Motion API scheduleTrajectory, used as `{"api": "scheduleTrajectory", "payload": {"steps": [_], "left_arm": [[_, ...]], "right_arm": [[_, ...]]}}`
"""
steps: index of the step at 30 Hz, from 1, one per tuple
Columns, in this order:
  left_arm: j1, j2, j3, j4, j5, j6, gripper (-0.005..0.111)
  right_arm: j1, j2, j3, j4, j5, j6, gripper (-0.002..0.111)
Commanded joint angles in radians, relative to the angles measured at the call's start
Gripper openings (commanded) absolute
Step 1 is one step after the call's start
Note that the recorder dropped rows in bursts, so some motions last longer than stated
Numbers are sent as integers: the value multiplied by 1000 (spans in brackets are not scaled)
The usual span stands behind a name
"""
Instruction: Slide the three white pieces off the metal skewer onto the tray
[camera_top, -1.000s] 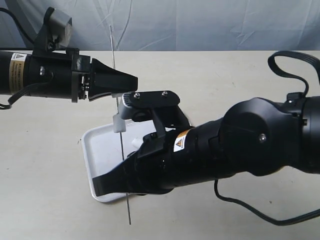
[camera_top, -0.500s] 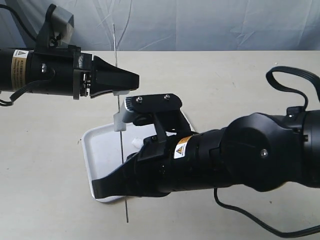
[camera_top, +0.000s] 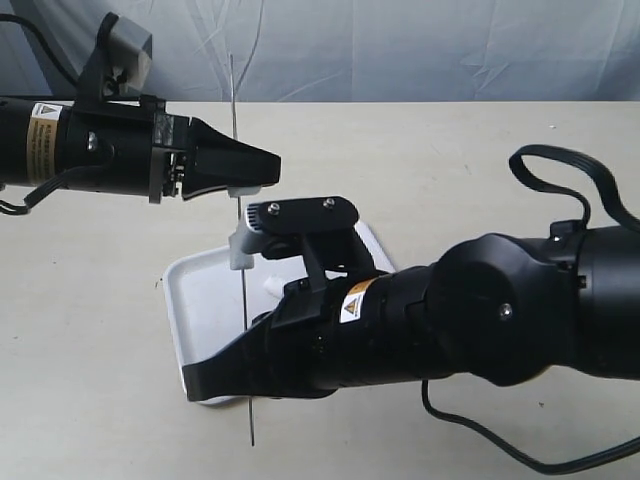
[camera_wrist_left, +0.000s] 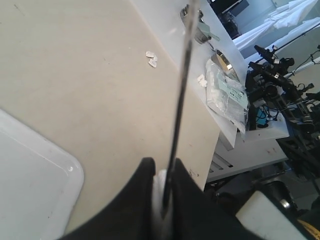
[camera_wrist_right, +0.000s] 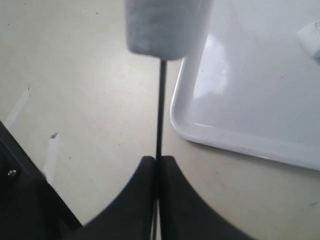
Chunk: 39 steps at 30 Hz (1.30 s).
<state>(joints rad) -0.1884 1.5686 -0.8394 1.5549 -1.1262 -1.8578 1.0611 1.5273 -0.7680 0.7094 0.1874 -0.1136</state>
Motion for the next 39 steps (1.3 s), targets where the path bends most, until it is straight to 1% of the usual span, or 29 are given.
{"api": "scheduleTrajectory", "payload": {"steps": [1, 6, 24, 27, 31, 39], "left_arm": [[7, -7, -18, -105, 34, 4, 3], [7, -7, -18, -124, 38, 11, 9], [10, -7, -18, -202, 66, 36, 9], [10, -7, -20, -221, 62, 38, 9], [10, -7, -45, -216, 53, 38, 9], [10, -7, -98, -172, 55, 3, 6]], "right_arm": [[16, 14, 18, -8, 113, -9, -1], [16, 14, 18, -8, 120, -9, -1], [17, 20, 18, -8, 145, -13, -1], [35, 33, 18, -8, 138, -13, -1], [59, 55, 26, -3, 123, -13, -1], [58, 55, 82, 14, 109, -13, -1]]}}
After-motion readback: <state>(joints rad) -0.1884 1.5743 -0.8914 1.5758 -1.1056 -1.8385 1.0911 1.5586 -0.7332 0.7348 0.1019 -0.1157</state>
